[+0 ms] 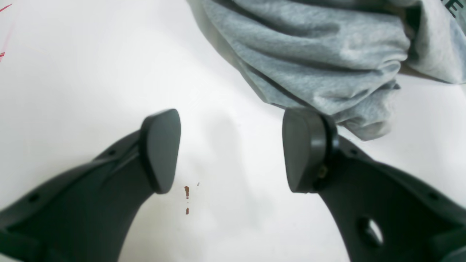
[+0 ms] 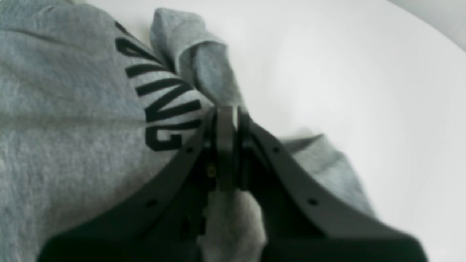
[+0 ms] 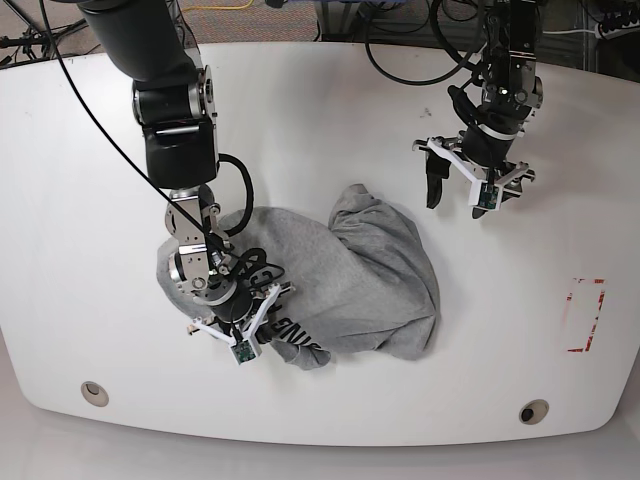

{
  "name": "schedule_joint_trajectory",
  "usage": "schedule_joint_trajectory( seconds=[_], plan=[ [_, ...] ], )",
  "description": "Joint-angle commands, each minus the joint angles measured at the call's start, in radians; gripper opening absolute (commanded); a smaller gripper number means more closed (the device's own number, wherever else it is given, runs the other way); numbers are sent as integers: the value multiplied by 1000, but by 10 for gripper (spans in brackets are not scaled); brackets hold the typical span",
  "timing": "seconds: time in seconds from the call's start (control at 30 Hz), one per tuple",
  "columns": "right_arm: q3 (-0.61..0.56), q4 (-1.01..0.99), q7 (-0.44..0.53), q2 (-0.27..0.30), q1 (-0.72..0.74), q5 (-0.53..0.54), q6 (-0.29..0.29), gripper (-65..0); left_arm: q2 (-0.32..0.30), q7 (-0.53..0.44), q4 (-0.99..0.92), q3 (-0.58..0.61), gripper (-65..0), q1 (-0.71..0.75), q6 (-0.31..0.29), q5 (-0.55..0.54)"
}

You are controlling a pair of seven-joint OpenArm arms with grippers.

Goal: Fold the T-shirt properly

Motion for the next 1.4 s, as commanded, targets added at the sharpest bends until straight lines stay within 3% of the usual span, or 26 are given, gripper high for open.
schedule_joint_trajectory(
  seconds=[0.0,0.23,1.03,1.37],
  plan=[
    [12,102,2,9,25,12,-4,-644,-4,-19,19,-1,-239,-13,2,-2],
    [24,221,-63,9,-10,16,-3,-648,-2,-15,16,-1,-236,-23,2,1],
    [20,558,-131,-14,-179,26,8,-650,-3,-15,20,4,-237,-28,-2,1],
    [43,550,-160,-24,-178,21,-22,-631,-2,-12,9,1,-247,-24,-2,-3]
  ],
)
